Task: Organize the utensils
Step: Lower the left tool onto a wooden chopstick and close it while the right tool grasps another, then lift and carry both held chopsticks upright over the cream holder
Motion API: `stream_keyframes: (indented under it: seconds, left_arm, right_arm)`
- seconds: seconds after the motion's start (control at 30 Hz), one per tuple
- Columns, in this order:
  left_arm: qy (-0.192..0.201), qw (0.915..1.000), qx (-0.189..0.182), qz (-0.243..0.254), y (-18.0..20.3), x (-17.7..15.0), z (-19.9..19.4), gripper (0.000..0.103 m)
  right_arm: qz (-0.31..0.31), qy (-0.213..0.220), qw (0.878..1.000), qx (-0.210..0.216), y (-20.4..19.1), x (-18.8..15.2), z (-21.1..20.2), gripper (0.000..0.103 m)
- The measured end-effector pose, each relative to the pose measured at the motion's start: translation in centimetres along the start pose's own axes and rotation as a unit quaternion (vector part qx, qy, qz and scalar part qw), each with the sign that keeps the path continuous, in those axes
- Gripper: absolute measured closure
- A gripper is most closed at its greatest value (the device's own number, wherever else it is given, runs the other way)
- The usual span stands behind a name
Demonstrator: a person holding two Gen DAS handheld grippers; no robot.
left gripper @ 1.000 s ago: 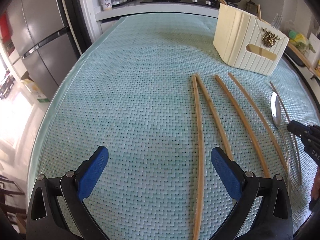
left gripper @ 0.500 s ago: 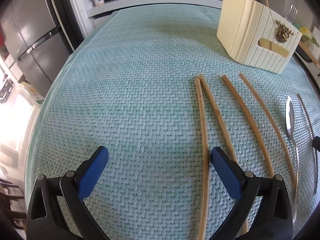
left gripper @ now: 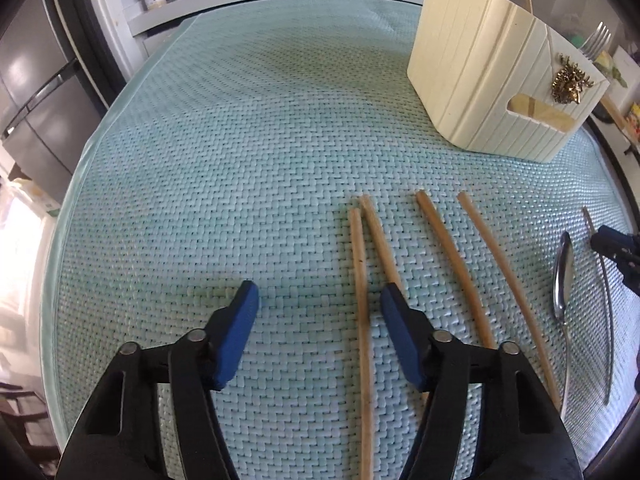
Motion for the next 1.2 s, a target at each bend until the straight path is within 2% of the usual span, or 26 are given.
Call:
stream_keyframes:
  seconds: [0.03,0.1,0.13,0.17,0.2,0.37,0.6,0.77,0.93,1.2]
  left_arm:
    - [-0.001,1.0000,-0.001,0.004,0.2,0.2,0.1,0.054]
    - [-0.001,1.0000,0.002,0.007,0.4,0.6,0.2,0.075]
    - [-0.001,1.0000,-0.003,0.006,0.7,0.6,0.1,0.081]
    - [-0.002,1.0000,-0.006,0.004,0.6,0.8,0.3,0.093]
    - [-0.002,1.0000,-0.008,0.000,0.6,0.9,0.3,0.097]
    - [0.012,0.9989,-0.038,-0.024,0.4,0.8,-0.1,0.098]
    - [0.097,0.9917,-0.073,-0.043,0.2,1.0,-6.8,0.099]
    - [0.163,0.9813,-0.098,-0.031,1.5,-0.3,-13.6,0.098]
    - [0.216,0.9680,-0.125,-0.028,2.8,-2.9,-19.3,0.099]
    - [0.272,0.9491,-0.154,-0.037,3.4,-3.9,-23.9,0.099]
  right_arm:
    - [-0.003,-0.004,1.000,0.000,-0.1,0.1,0.1,0.074]
    - [-0.009,-0.004,1.000,-0.001,-0.3,0.4,0.2,0.077]
    - [-0.011,-0.002,1.000,-0.002,-0.2,0.6,0.4,0.083]
    - [-0.010,-0.001,1.000,-0.001,-0.3,0.7,0.4,0.092]
    - [-0.005,-0.001,1.000,0.003,-0.1,1.0,0.6,0.095]
    - [0.021,0.021,0.999,0.023,0.5,1.4,0.1,0.097]
    - [0.048,0.096,0.992,0.071,0.7,1.4,-6.0,0.097]
    - [0.044,0.159,0.981,0.099,0.0,0.7,-12.1,0.097]
    - [0.032,0.208,0.972,0.105,-0.2,-0.3,-17.0,0.097]
    - [0.012,0.283,0.955,0.089,-1.5,-1.8,-22.8,0.097]
Point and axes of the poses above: each gripper's, at about its wrist camera, not at the fingertips, and z roughly the way its jaws point, y to its right, x to its top, the point moved 5 cm from there along z, roughly the way its jaws point, and after that the axes turned 1 degree about z, right-handed, at the moved point
